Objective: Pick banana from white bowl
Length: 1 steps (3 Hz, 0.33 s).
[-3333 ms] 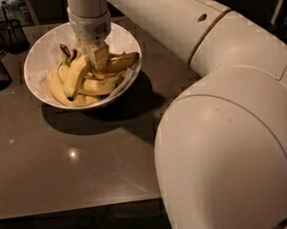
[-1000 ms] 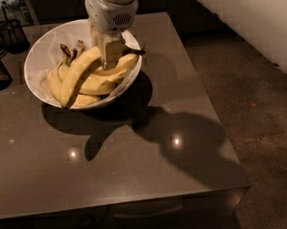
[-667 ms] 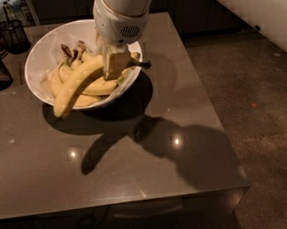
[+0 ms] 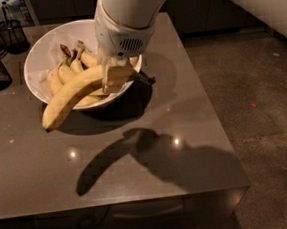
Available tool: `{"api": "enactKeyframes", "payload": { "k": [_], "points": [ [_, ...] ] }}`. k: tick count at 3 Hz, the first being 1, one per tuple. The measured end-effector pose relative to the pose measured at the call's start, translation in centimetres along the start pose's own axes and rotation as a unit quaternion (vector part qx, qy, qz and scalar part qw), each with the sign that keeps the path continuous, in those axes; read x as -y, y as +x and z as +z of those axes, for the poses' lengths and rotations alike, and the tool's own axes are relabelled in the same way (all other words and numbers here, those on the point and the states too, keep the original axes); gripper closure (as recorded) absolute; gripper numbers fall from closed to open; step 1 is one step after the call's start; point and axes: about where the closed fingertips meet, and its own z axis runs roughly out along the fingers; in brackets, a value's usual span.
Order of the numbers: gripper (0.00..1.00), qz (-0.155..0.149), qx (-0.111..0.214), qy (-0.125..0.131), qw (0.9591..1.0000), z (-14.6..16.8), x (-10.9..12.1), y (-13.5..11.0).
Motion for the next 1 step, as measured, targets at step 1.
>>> {"api": "enactKeyframes", "payload": {
  "k": [1],
  "points": [
    [1.00, 0.002, 0.000, 0.000, 1.0000, -0.06, -0.04, -0.02]
  ]
}}
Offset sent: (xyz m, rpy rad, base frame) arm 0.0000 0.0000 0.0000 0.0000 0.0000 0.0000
